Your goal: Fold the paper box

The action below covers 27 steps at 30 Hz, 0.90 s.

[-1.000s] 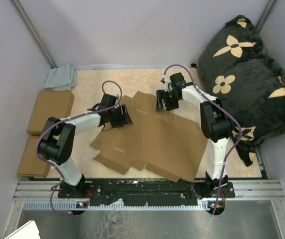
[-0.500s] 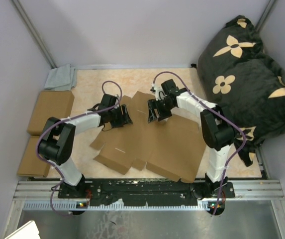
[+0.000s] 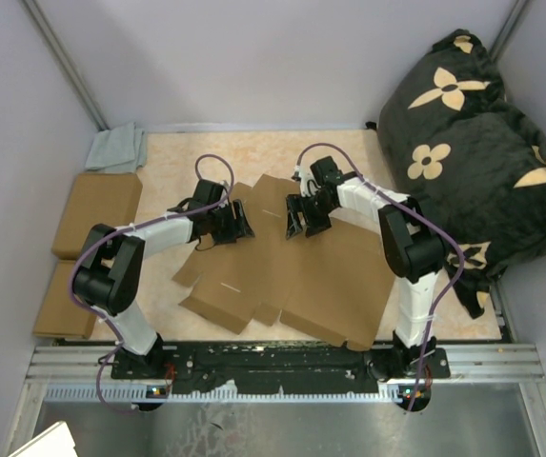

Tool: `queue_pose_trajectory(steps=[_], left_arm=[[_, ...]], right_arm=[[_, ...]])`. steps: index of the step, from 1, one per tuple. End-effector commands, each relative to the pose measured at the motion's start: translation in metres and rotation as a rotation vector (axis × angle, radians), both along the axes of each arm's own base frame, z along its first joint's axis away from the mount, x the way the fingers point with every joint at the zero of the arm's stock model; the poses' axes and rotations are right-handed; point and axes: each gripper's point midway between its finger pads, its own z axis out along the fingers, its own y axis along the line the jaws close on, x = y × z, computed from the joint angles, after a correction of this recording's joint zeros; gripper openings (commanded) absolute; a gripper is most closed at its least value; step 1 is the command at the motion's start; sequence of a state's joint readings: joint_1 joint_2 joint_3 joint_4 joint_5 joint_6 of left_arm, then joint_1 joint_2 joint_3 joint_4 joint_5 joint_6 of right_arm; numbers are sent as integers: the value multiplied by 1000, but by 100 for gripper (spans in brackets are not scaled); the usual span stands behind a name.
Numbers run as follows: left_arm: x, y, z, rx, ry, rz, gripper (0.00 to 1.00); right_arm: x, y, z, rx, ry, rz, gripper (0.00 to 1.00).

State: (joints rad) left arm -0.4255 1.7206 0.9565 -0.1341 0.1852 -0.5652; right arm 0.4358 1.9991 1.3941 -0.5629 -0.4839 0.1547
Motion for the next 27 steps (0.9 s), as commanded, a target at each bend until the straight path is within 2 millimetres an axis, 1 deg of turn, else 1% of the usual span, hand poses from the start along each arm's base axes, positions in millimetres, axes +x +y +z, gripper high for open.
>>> queue_pose_trajectory(steps=[1, 10, 15, 17, 19, 23, 24, 27], left_arm=[[-21, 9, -27, 48, 97, 4, 69], [-22, 6, -24, 29, 103, 5, 69], [-13, 9, -17, 43, 86, 13, 69], [0, 13, -4, 38, 55, 30, 70], [17, 24, 12, 46, 17, 80, 71], [67, 56, 56, 12, -87, 203, 73], [82, 67, 66, 1, -115, 234, 73], [119, 84, 89, 20, -203, 282, 73]], right_arm=[[10, -2, -28, -42, 16, -23, 72], [59, -4, -20, -63, -32, -52, 72], [76, -1, -12, -63, -57, -53, 72], [80, -1, -11, -65, -62, -56, 72], [81, -3, -13, -75, -62, -56, 72], [80, -5, -21, -78, -42, -47, 72], [80, -6, -23, -81, -37, -45, 72], [79, -6, -28, -85, -33, -39, 72]])
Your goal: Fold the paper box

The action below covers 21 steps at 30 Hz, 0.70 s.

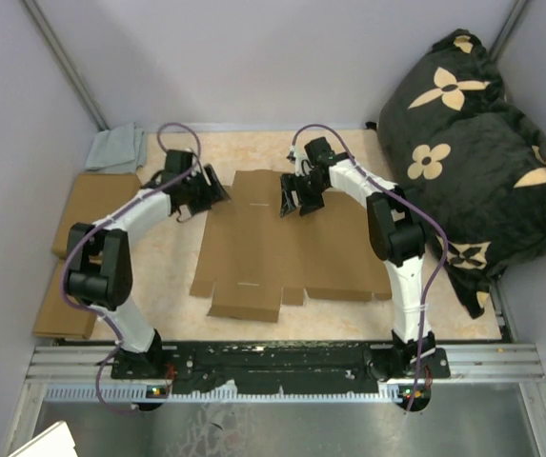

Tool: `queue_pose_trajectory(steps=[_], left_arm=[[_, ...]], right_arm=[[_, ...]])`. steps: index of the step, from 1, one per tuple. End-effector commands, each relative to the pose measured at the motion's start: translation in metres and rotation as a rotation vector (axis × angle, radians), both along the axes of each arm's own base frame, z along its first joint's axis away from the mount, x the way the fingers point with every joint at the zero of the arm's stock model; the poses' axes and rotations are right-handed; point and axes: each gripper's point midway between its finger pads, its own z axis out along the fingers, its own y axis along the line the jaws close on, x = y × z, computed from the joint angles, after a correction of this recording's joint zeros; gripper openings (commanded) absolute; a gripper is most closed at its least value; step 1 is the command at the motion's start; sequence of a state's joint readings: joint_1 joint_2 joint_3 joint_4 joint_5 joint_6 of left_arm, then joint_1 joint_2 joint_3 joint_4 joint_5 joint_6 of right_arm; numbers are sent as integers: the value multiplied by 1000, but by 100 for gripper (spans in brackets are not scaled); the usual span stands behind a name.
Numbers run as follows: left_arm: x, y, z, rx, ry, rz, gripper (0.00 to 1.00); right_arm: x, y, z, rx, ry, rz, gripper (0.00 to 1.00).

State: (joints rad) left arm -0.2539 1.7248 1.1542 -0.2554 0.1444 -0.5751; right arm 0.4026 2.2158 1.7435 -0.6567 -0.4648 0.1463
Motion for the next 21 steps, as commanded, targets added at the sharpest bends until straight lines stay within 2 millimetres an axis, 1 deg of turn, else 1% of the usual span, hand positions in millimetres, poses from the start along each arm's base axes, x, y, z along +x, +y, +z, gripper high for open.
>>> queue_pose_trajectory(steps=[1, 4, 6, 9, 11, 13, 16, 18, 21], left_arm=[[60, 28, 41, 43, -146, 83, 72], [90, 33, 44, 67, -173, 80, 73], [109, 36, 40, 85, -173, 78, 72], [132, 35, 37, 108, -203, 48, 72], [147, 31, 41, 105, -237, 20, 72], [159, 26, 39, 99, -248, -3, 72], [172, 24, 21, 110, -214, -15, 71], [177, 25, 10, 128, -187, -22, 71], [178, 24, -6, 136, -148, -31, 71]], right_arm=[[6, -19, -32, -85, 17, -3, 72], [4, -19, -33, -82, 18, 14, 72], [5, -19, -33, -86, 12, 21, 72], [5, -20, -33, -90, 11, 29, 72], [4, -21, -34, -93, 12, 36, 72], [3, -21, -35, -91, 16, 41, 72], [1, -20, -38, -90, 23, 47, 72], [0, -21, -40, -90, 28, 50, 72], [-1, -20, -41, -89, 31, 52, 72]])
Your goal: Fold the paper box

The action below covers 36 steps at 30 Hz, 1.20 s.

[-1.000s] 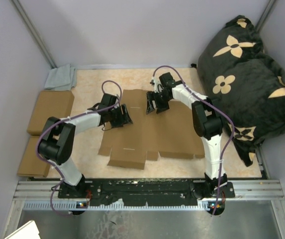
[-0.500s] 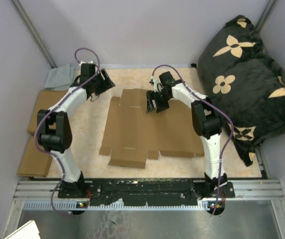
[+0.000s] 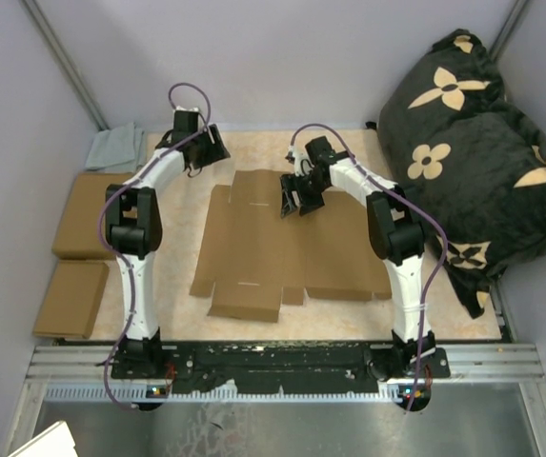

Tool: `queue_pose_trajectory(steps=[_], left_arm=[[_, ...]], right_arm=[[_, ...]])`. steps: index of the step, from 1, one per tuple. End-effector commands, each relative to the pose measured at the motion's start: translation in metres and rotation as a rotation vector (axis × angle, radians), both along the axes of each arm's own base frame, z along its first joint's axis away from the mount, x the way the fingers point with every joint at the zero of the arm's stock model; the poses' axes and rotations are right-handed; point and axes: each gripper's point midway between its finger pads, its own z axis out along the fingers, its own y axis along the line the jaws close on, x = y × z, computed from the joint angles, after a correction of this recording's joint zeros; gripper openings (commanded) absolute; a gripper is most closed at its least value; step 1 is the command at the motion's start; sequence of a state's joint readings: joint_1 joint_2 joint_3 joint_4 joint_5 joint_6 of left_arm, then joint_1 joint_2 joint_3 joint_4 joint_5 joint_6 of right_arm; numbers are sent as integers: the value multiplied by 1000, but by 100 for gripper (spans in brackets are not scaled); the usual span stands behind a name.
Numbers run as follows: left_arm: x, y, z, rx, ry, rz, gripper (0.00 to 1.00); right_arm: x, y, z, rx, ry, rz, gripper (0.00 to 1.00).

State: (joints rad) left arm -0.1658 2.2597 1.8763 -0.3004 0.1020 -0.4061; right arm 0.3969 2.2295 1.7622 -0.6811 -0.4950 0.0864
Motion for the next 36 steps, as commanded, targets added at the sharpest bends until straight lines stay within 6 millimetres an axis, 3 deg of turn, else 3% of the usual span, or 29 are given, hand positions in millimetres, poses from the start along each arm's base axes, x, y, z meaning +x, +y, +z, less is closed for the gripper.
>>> queue_pose_trajectory(steps=[1, 7, 19, 28, 36], left_arm=[[-1, 2, -18, 29, 58, -27, 71], [-16, 0, -45, 21, 122, -43, 71], [-41, -20, -60, -87, 183, -108, 69], [-67, -18, -56, -83, 232, -128, 68], [-79, -17, -33, -82, 218, -144, 67]], right_arm=[[1, -19, -40, -96, 35, -3, 72], [2, -18, -41, -94, 40, -1, 72], [1, -20, -45, -101, 52, -2, 72], [5, -25, -49, -107, 68, -20, 72], [8, -29, -50, -112, 75, -32, 72]])
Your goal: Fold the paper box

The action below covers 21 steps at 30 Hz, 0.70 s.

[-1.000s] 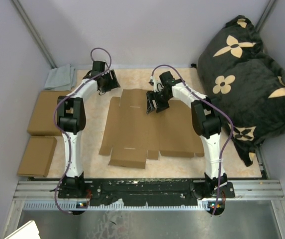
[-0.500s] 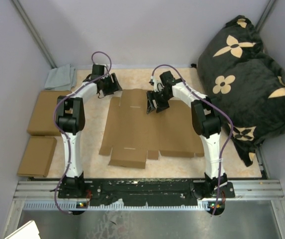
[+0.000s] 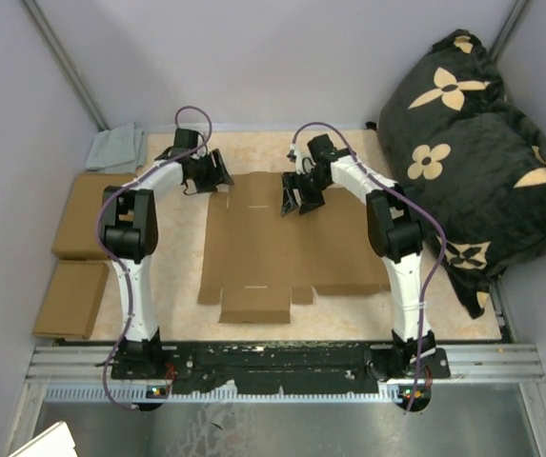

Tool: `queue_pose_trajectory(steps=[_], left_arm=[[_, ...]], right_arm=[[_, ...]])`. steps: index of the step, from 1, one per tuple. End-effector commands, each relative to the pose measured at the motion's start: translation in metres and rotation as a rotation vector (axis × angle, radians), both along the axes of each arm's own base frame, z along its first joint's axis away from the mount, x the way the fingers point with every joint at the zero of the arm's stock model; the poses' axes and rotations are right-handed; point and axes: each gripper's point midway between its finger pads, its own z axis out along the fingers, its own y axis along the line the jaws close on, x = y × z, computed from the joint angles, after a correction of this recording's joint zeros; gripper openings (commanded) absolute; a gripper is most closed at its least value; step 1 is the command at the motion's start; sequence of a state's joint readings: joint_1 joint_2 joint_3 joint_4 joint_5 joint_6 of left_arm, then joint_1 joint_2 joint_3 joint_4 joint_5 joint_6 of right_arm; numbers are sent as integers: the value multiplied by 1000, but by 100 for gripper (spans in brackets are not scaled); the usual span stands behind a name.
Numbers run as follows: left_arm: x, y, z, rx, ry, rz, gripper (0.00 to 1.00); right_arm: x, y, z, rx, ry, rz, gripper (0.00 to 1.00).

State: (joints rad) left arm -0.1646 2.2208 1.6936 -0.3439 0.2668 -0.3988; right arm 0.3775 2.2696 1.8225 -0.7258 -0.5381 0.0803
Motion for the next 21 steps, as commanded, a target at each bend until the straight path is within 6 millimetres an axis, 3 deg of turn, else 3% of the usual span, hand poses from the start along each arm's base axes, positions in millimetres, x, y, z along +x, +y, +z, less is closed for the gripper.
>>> queue_pose_trajectory(steps=[1, 10, 17, 21], left_arm=[[-16, 1, 21, 0, 9, -20, 67], [-21, 39, 15, 175, 19, 87, 68], [-14, 42, 7, 197, 17, 99, 69], [-11, 32, 4, 149, 25, 64, 69]], right_arm=[[2, -28, -51, -140, 43, -33, 72], [-2, -29, -57, -145, 61, -27, 72], [-5, -29, -60, -142, 70, -23, 72], [-5, -29, -61, -142, 71, -22, 72]])
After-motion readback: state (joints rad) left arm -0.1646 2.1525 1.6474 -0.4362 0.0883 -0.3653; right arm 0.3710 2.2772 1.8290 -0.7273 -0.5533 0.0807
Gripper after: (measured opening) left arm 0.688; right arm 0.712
